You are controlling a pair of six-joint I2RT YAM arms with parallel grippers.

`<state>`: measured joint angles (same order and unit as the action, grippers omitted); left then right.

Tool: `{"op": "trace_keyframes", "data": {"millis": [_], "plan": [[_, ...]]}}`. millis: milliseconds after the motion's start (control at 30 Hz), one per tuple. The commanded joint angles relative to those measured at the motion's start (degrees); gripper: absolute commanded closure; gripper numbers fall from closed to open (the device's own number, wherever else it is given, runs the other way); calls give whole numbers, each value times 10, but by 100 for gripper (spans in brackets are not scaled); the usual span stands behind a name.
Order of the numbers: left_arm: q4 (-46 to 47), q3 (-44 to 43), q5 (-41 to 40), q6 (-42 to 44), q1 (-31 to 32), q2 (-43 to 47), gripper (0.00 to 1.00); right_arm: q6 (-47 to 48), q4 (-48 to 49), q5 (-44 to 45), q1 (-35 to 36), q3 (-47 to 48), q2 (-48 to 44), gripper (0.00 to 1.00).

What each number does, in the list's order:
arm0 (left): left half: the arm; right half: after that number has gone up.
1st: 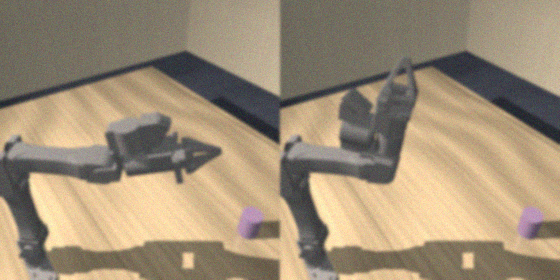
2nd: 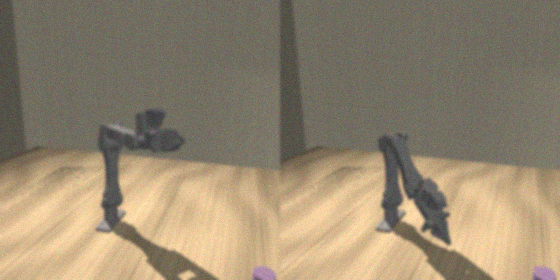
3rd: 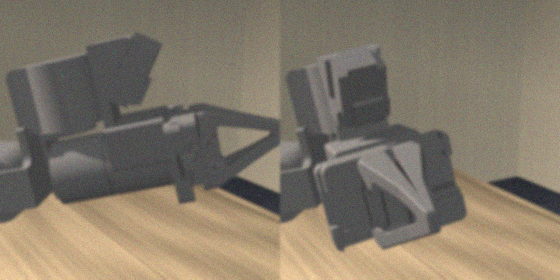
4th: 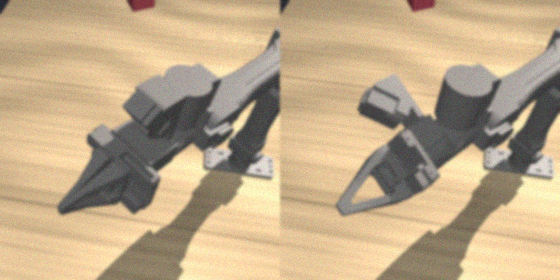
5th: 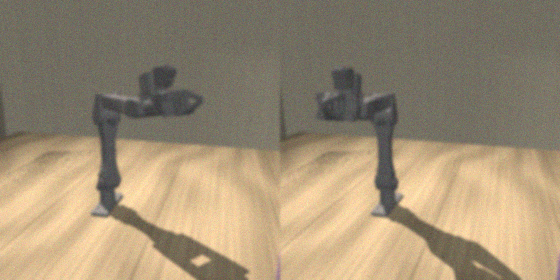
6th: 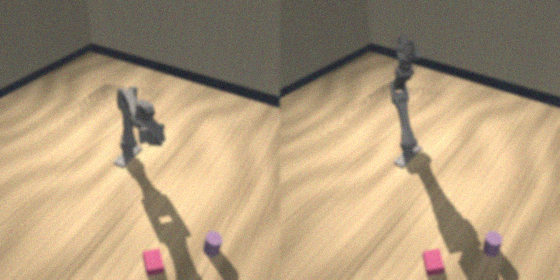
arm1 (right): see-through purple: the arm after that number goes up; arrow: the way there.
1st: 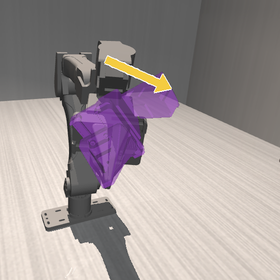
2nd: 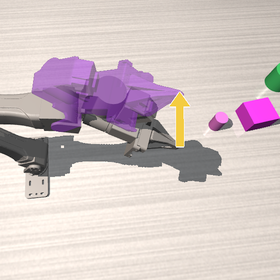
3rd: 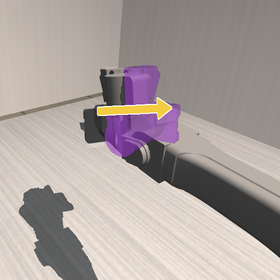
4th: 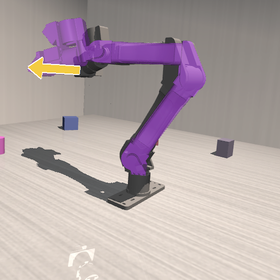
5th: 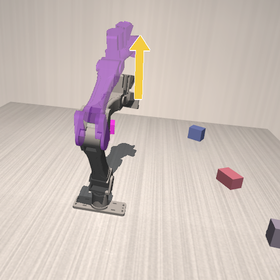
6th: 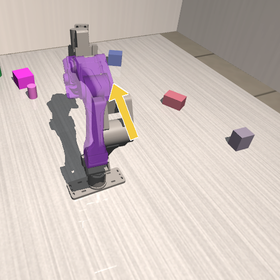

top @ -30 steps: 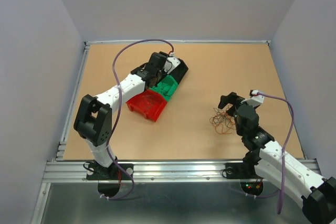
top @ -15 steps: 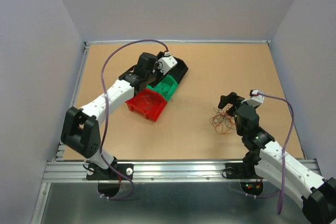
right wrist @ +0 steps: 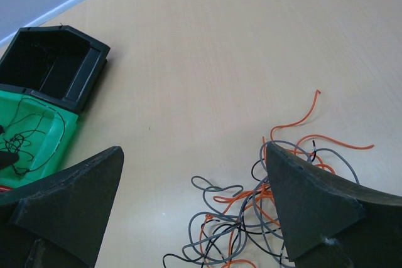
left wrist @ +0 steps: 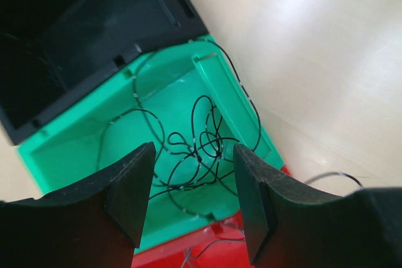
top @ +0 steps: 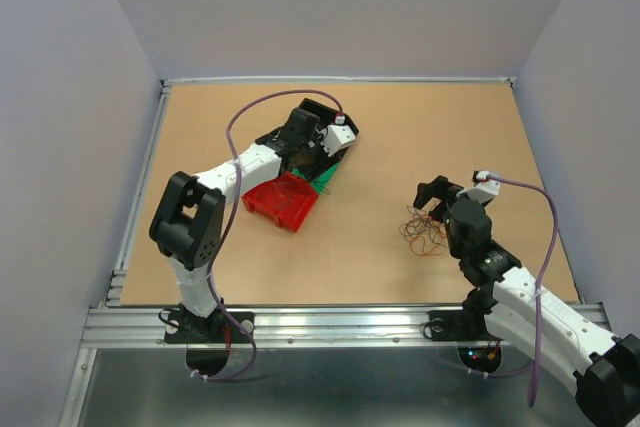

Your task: Untangle the cables

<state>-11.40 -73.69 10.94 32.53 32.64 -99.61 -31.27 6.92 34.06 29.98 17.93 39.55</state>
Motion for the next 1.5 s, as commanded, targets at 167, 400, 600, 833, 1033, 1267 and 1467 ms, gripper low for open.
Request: {"op": "trace_keyframes", "data": {"millis": [167, 400, 600, 833, 1033, 1267, 1467], "plan": [[16, -76, -105, -28, -9, -110, 83, 12, 32, -5, -3, 35, -3, 0], [33, -67, -66, -51, -60, -85, 100, 16, 32, -8, -3, 27, -21, 0], [9, -109, -173, -67, -93, -145, 100, 17, 32, -13, -3, 25, -25, 0], [-30, -153, -202, -56, -86, -226, 100, 28, 34, -34, -3, 31, -9, 0], [-10, -128, -196, -55, -85, -189, 100, 36, 35, -49, -3, 38, 9, 0], [6, -88, -166, -63, -85, -100, 68, 36, 35, -45, -3, 32, -5, 0], [-14, -78, -175, -66, -78, -73, 62, 34, 35, -50, -2, 29, -15, 0]]}}
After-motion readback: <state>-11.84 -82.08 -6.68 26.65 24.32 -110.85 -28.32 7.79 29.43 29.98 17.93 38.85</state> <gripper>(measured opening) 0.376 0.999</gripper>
